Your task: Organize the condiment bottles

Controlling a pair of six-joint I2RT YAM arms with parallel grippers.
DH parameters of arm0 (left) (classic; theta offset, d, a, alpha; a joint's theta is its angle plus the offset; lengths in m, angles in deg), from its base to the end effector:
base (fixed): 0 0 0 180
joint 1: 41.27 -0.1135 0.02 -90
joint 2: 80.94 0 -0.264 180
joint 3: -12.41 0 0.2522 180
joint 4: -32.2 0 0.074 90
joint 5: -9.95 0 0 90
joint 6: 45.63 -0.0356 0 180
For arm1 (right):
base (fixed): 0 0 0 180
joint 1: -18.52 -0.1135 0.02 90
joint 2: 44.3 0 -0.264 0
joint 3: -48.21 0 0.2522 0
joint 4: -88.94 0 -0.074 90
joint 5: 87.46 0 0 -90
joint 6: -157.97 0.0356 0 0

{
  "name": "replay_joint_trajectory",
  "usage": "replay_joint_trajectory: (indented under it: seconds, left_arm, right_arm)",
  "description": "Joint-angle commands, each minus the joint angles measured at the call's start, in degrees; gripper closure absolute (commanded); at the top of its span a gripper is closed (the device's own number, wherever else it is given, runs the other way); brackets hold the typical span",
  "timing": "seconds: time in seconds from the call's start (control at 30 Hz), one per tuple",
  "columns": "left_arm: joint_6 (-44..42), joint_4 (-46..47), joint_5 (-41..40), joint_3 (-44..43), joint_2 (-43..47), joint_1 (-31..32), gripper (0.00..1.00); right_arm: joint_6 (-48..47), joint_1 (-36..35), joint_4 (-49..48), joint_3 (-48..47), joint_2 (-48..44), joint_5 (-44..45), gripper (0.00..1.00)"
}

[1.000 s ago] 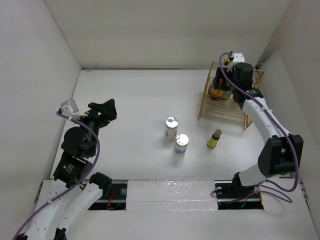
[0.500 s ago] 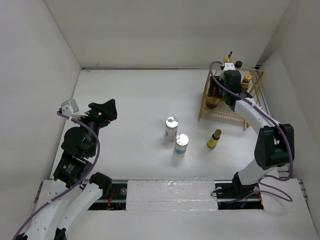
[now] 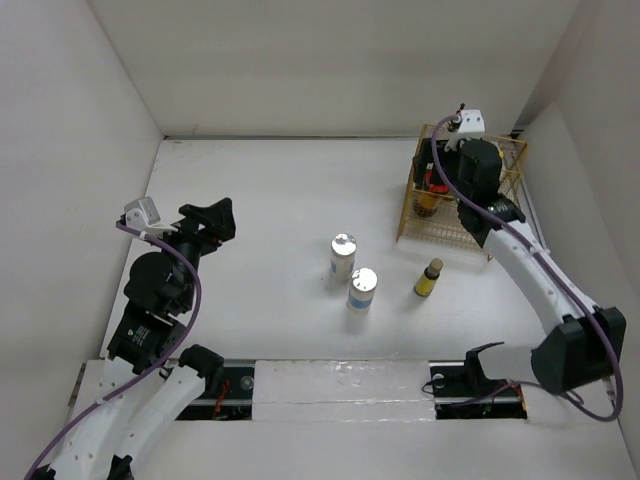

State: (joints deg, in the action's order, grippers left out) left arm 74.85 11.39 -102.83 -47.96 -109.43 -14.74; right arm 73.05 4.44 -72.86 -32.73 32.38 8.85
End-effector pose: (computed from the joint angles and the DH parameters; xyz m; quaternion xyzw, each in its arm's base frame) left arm 0.1019 -0.0354 0.3931 -0.1738 0.6175 -0.2509 0.7250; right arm 0.3083 0.0733 0.3628 -0.0279 0.7867 0.0596 0.6138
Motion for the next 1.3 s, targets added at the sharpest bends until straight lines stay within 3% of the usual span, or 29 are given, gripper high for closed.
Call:
replay_joint_trajectory:
  seconds: [0.0, 0.03, 0.07, 0.1, 0.17, 0.2, 0.3, 0.4, 0.73, 0.87, 1.0, 1.13, 1.27]
  left_arm:
    - [-0.77, 2.65, 0.64, -0.24, -0.34, 0.02, 0.15]
    - [-0.77, 2.65, 0.64, -0.24, -0.34, 0.02, 0.15]
    - [-0.77, 2.65, 0.64, -0.24, -0.34, 0.02, 0.15]
    - [-0.77, 2.65, 0.64, -0.24, -0.34, 0.02, 0.15]
    - [-0.77, 2.65, 0.64, -0.24, -0.34, 0.02, 0.15]
    - [-0.77, 2.65, 0.64, -0.24, -0.34, 0.02, 0.15]
    - [-0.77, 2.65, 0.64, -0.24, -0.34, 0.02, 0.15]
    - [-0.77, 2.65, 0.64, -0.24, -0.34, 0.02, 0.15]
    - [-0.77, 3.18, 0.64, -0.24, 0.19, 0.02, 0.15]
    - [-0.77, 3.18, 1.25, -0.24, -0.43, 0.02, 0.15]
    - [-0.77, 3.18, 1.25, -0.24, -0.43, 0.02, 0.15]
    - [-0.77, 3.18, 1.25, -0.24, -0.43, 0.02, 0.15]
    - [-0.77, 3.18, 1.25, -0.24, 0.18, 0.02, 0.15]
  right_arm:
    - [1.07, -6.90, -2.34, 3.62, -5.39, 0.55, 0.23]
    - [1.07, -8.83, -1.21, 4.50, -5.93, 0.03, 0.39]
    - [1.07, -12.68, -0.41, 5.21, -5.93, 0.02, 0.65]
    - [1.07, -14.46, 0.55, 5.74, -6.46, -0.93, 0.67]
    - [1.07, -17.54, 4.59, 6.26, -6.46, -2.95, 0.62]
    - [1.07, -20.16, 5.65, 6.27, -5.94, -4.10, 0.42]
    - [0.37, -25.35, 11.01, 5.22, -3.66, -7.35, 0.09]
    - [0.37, -28.88, 12.69, 4.08, -0.84, -9.11, 0.00]
    - [-0.34, -31.97, 11.56, 2.31, 7.95, -4.74, 0.01]
    - [0.19, -31.97, 5.67, 3.10, 8.83, 0.27, 0.11]
    - [1.51, -31.97, 2.33, 2.58, 8.22, 0.90, 0.42]
    - [1.51, -31.97, -0.05, 1.35, 2.00, 4.67, 0.48]
    - [1.51, -26.97, -3.91, 1.96, -10.47, 9.94, 0.51]
